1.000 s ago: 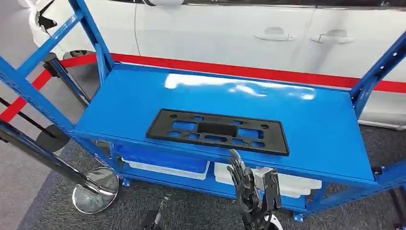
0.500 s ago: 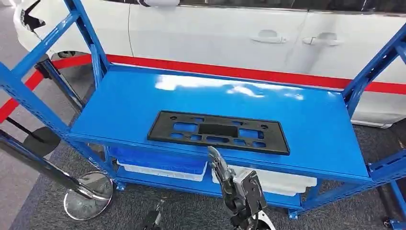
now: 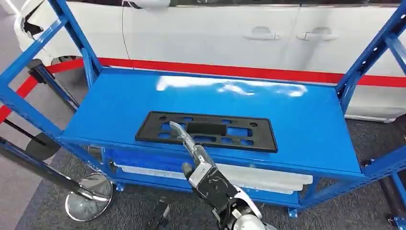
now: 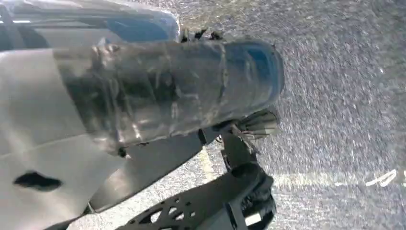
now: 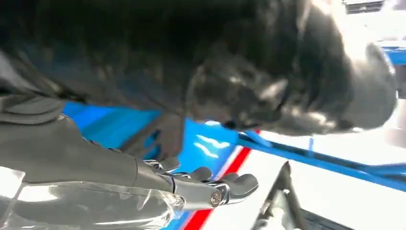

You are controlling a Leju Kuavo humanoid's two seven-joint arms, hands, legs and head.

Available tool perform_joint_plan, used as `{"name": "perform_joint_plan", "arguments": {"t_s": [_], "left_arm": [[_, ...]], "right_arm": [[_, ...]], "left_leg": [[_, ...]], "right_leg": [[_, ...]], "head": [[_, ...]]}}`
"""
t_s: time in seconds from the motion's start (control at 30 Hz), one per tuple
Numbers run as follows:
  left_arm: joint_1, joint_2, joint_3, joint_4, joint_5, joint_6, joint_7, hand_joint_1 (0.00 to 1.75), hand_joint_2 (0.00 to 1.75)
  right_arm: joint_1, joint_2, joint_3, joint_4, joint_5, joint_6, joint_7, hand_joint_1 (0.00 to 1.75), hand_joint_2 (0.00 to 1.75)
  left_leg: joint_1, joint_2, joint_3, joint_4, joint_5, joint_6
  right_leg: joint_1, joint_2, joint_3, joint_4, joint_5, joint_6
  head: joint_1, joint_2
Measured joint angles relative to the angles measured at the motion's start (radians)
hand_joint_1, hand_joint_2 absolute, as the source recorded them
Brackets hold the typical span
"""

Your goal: Take the parts from the cabinet and place them on the table.

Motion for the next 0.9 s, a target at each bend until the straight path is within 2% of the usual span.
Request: {"name": "perform_joint_plan", "arguments": {"t_s": [0.03,0.07,0.1,0.13,0.17,0.2,0.23,0.27,0.3,0.37,0.4,0.43,0.47,0.5,0.57,0.6,0.63,0.67,0.73,0.77,0.8,0.9], "left_arm": [[-0.001,0.000,-0.003,0.000,-0.002,0.000,0.003,0.00,0.00],[0.000,0.000,-0.008,0.000,-0.007,0.000,0.006,0.00,0.00],[0.000,-0.001,-0.015,0.000,-0.011,0.000,0.008,0.00,0.00],[0.000,-0.001,-0.021,0.000,-0.014,-0.001,0.012,0.00,0.00],[-0.002,-0.001,-0.023,0.000,-0.019,-0.001,0.015,0.00,0.00],[-0.005,-0.002,-0.023,0.000,-0.020,-0.001,0.016,0.00,0.00],[-0.009,-0.002,-0.023,0.000,-0.023,-0.001,0.018,0.00,0.00],[-0.014,-0.005,-0.024,0.000,-0.027,-0.001,0.023,0.00,0.00],[-0.018,-0.006,-0.024,0.000,-0.029,-0.001,0.024,0.00,0.00],[-0.016,-0.009,-0.028,0.000,-0.030,-0.001,0.026,0.00,0.00],[-0.016,-0.010,-0.031,0.000,-0.030,-0.001,0.026,0.00,0.00],[-0.017,-0.013,-0.033,0.000,-0.030,-0.002,0.026,0.00,0.00],[-0.019,-0.013,-0.034,0.000,-0.031,-0.003,0.026,0.00,0.00],[-0.021,-0.014,-0.034,0.000,-0.032,-0.006,0.026,0.00,0.00],[-0.022,-0.016,-0.037,0.000,-0.035,-0.010,0.027,0.00,0.00],[-0.022,-0.016,-0.037,0.000,-0.040,-0.011,0.031,0.00,0.00],[-0.022,-0.016,-0.037,0.000,-0.044,-0.013,0.035,0.00,0.00],[-0.023,-0.016,-0.038,0.000,-0.049,-0.016,0.039,0.00,0.00],[-0.030,-0.019,-0.039,0.000,-0.057,-0.018,0.045,0.00,0.00],[-0.032,-0.019,-0.039,0.000,-0.062,-0.021,0.046,0.00,0.00],[-0.036,-0.019,-0.039,0.000,-0.064,-0.024,0.049,0.00,0.00],[-0.039,-0.019,-0.039,0.000,-0.074,-0.032,0.057,0.00,0.00]], "right_arm": [[-0.005,0.007,0.004,0.009,0.000,0.000,-0.001,0.00,0.00],[-0.012,0.012,0.009,0.022,0.002,0.002,0.000,0.00,0.00],[-0.023,0.020,0.014,0.039,0.010,0.003,0.006,0.00,0.00],[-0.037,0.031,0.020,0.063,0.024,0.002,0.014,0.00,0.00],[-0.052,0.042,0.029,0.084,0.037,-0.003,0.024,0.00,0.00],[-0.066,0.053,0.037,0.103,0.051,-0.011,0.031,0.00,0.00],[-0.078,0.066,0.043,0.121,0.061,-0.015,0.039,0.00,0.00],[-0.087,0.076,0.048,0.140,0.068,-0.017,0.043,0.00,0.00],[-0.098,0.087,0.056,0.162,0.069,-0.017,0.047,0.00,0.00],[-0.111,0.103,0.066,0.206,0.072,-0.017,0.048,0.00,0.00],[-0.114,0.109,0.070,0.222,0.073,-0.018,0.050,0.00,0.00],[-0.119,0.113,0.072,0.235,0.083,-0.024,0.057,0.00,0.00],[-0.124,0.118,0.076,0.245,0.098,-0.036,0.064,0.00,0.00],[-0.134,0.121,0.080,0.259,0.117,-0.051,0.073,0.00,0.00],[-0.156,0.137,0.095,0.317,0.181,-0.098,0.111,0.00,0.00],[-0.165,0.145,0.103,0.350,0.221,-0.125,0.142,0.00,0.00],[-0.176,0.154,0.110,0.382,0.261,-0.149,0.174,0.00,0.00],[-0.191,0.163,0.117,0.414,0.297,-0.169,0.198,0.00,0.00],[-0.231,0.186,0.127,0.484,0.356,-0.203,0.233,0.00,0.00],[-0.249,0.195,0.132,0.520,0.383,-0.217,0.247,0.00,0.00],[-0.264,0.204,0.138,0.546,0.403,-0.225,0.259,0.00,0.00],[-0.288,0.218,0.145,0.630,0.475,-0.232,0.316,0.00,0.00]], "left_leg": [[0.000,0.000,-0.040,0.081,-0.033,-0.002],[0.000,0.000,-0.076,0.150,-0.053,-0.003],[0.000,0.000,-0.094,0.180,-0.050,-0.003],[0.000,0.000,-0.088,0.160,-0.022,-0.001],[0.000,0.000,-0.065,0.103,0.019,0.001],[0.000,0.000,-0.027,0.017,0.067,0.005],[0.000,0.000,0.007,-0.064,0.101,0.008],[-0.002,-0.002,0.018,-0.081,0.080,0.011],[-0.007,-0.006,0.021,-0.102,0.084,0.012],[-0.008,-0.008,0.017,-0.098,0.087,0.016],[-0.007,-0.008,0.017,-0.104,0.091,0.022],[0.001,-0.007,0.022,-0.115,0.098,0.032],[0.001,-0.007,0.025,-0.119,0.099,0.034],[0.001,-0.007,0.025,-0.119,0.101,0.037],[0.000,-0.005,0.025,-0.119,0.100,0.039],[0.000,-0.005,0.024,-0.119,0.100,0.040],[0.000,-0.005,0.024,-0.118,0.100,0.040],[0.000,-0.007,0.024,-0.117,0.099,0.039],[0.000,-0.008,0.026,-0.115,0.097,0.036],[-0.001,-0.008,0.024,-0.115,0.095,0.033],[-0.007,-0.009,0.019,-0.110,0.095,0.028],[-0.003,-0.008,0.019,-0.119,0.104,0.012]], "right_leg": [[0.003,-0.001,0.000,0.000,-0.001,-0.002],[0.005,-0.001,0.000,0.001,-0.002,-0.004],[0.007,0.000,-0.001,0.004,-0.003,-0.005],[0.007,0.001,0.000,0.007,-0.005,-0.007],[0.007,0.005,0.000,0.011,-0.007,-0.008],[0.007,0.006,0.000,0.015,-0.009,-0.008],[0.007,0.007,0.000,0.018,-0.012,-0.006],[0.011,0.006,-0.004,0.019,-0.013,-0.002],[0.013,0.007,-0.011,0.025,-0.014,0.001],[0.011,0.005,-0.012,0.016,-0.007,0.011],[0.013,0.006,-0.012,0.016,-0.006,0.015],[0.012,0.005,-0.018,0.035,-0.019,0.017],[0.014,0.002,-0.031,0.064,-0.038,0.022],[0.013,0.003,-0.057,0.120,-0.073,0.025],[0.010,0.002,-0.124,0.262,-0.133,0.032],[0.009,0.002,-0.148,0.305,-0.139,0.034],[0.008,0.001,-0.148,0.300,-0.123,0.034],[0.006,0.001,-0.130,0.257,-0.089,0.033],[0.005,-0.001,-0.048,0.079,0.005,0.026],[0.006,-0.002,-0.027,0.030,0.001,0.022],[0.013,-0.002,-0.015,0.008,0.000,0.020],[0.014,0.002,-0.021,0.007,0.006,0.009]], "head": [[0.000,0.000],[0.000,0.000],[0.000,0.000],[0.001,0.000],[0.000,0.000],[0.000,0.000],[0.000,0.000],[0.000,0.000],[0.001,0.000],[-0.001,0.000],[0.002,0.000],[0.000,0.000],[0.003,0.000],[0.008,0.000],[0.007,0.000],[0.008,0.000],[0.008,0.000],[0.008,0.000],[0.008,0.000],[0.007,0.000],[0.007,0.000],[0.006,0.000]]}}
